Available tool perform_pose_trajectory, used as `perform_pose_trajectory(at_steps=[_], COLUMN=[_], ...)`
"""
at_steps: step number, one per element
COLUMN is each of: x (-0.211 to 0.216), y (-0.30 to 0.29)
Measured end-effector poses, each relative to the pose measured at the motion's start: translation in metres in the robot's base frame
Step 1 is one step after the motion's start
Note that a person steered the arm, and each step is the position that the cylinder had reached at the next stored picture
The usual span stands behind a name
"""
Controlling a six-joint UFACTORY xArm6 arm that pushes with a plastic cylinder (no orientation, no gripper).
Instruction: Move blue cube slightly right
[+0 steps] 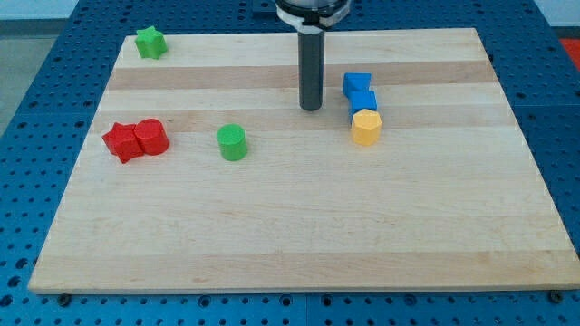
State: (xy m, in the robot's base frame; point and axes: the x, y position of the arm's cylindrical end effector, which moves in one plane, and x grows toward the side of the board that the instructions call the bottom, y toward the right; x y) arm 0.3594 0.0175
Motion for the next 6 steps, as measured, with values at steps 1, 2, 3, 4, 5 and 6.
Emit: perform_pose_trajectory(at_steps=[1,2,3,4,5,6], x=[0.000,0.000,-0.001,-0.002,-0.006,-0.009], y=[0.017,0.036,0.047,0.055,0.061,0.061])
